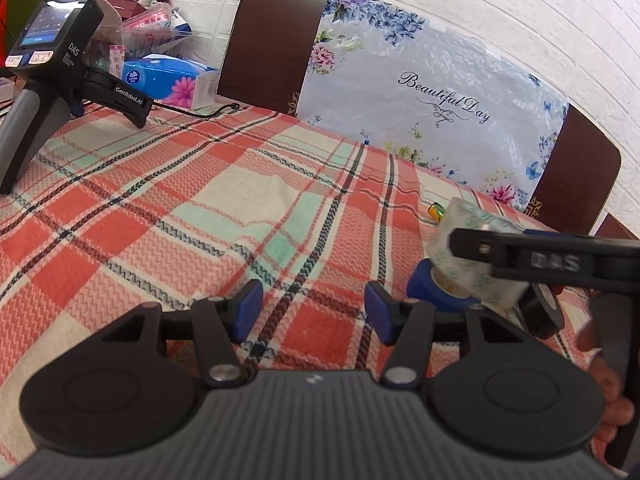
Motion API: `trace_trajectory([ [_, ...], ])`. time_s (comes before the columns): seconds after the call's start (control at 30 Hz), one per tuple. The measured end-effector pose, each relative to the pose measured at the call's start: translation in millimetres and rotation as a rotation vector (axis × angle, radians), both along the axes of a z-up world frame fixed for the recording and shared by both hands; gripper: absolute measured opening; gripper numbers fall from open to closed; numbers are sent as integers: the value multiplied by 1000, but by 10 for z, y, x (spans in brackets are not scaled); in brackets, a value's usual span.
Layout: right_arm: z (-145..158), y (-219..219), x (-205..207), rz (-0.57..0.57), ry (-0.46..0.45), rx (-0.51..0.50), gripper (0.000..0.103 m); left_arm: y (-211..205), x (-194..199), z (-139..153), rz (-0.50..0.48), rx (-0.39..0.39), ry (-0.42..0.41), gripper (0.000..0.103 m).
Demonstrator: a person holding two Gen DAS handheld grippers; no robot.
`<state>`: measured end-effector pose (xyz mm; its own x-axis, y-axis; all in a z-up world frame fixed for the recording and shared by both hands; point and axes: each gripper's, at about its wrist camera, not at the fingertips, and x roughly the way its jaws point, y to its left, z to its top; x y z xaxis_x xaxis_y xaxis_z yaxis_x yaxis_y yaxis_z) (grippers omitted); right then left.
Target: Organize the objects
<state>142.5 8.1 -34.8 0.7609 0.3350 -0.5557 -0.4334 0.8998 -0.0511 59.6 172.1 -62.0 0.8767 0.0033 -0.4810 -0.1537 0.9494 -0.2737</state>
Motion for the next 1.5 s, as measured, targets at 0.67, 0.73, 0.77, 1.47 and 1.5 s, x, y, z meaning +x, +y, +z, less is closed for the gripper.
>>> trace_trajectory([
  [0.67, -198, -1074, -1457, 45, -25, -118, 99, -908, -220, 538, -400, -11, 112, 62],
  [0.73, -210, -1109, -1384, 28, 13, -92, 99, -1139, -211, 525, -458, 27, 157, 60],
  [0.77, -228, -1137, -1378, 21, 31, -71, 98, -1230, -192, 492, -478, 43, 179, 55],
  [1.47, 479, -2373, -877, -327, -325, -39, 88, -3104, 612, 1347, -658, 138, -31, 21],
  [1.5, 487, -2493, -808, -352, -321, -35, 88, -3231, 679, 1348, -671, 137, -33, 21],
])
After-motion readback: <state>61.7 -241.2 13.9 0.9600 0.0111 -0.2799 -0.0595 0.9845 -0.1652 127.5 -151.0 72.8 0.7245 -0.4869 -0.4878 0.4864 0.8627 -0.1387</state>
